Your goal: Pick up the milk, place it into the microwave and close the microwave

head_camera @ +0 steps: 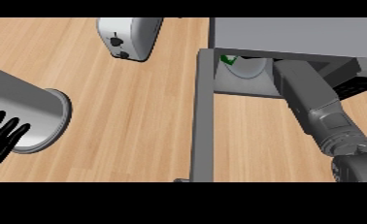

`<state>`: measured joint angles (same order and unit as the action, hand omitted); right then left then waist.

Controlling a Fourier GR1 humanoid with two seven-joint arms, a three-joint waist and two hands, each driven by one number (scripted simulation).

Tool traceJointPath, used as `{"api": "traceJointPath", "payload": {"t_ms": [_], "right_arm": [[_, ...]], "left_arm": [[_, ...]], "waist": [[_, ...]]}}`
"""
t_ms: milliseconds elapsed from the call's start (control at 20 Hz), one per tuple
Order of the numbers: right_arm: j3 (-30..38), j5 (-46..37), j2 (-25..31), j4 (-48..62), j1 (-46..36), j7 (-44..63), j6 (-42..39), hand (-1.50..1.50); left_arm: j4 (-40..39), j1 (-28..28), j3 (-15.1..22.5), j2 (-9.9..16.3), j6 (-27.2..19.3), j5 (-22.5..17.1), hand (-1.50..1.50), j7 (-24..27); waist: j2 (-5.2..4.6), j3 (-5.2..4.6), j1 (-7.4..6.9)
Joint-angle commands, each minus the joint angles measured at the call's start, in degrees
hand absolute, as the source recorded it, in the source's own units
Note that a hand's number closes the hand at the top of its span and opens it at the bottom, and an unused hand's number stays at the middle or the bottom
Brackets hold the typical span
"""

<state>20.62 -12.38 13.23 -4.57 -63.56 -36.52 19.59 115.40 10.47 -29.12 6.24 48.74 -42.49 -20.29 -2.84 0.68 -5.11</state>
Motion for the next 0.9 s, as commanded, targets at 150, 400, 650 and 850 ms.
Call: {"api": "traceJointPath", "payload": {"t_ms": [150,400,650,850], "right_arm": [[2.7,3.6,0.1,-2.3,3.0,-4.9,-15.9,-1.5],[4.4,6.5,-5.2,-3.2,9.1,-9.6,-22.0,-1.5],[3.7,7.9,-8.5,-6.0,12.9,-9.1,-25.3,-1.5],[1.1,6.9,-12.6,-8.3,18.9,-11.3,-26.0,-1.5]], "left_arm": [[-2.1,2.0,6.3,-2.7,7.7,3.2,-1.5,0.1],[-5.7,2.9,6.9,-2.3,12.6,6.5,-1.5,1.7],[-4.6,1.8,11.5,-6.1,10.3,16.4,-1.5,5.7],[-8.4,-4.1,12.4,-6.2,9.0,21.3,-1.5,6.7]], "waist": [[1.69,-0.55,2.68],[2.59,-0.67,4.38],[3.24,-0.73,5.59],[3.68,-0.79,7.33]]}}
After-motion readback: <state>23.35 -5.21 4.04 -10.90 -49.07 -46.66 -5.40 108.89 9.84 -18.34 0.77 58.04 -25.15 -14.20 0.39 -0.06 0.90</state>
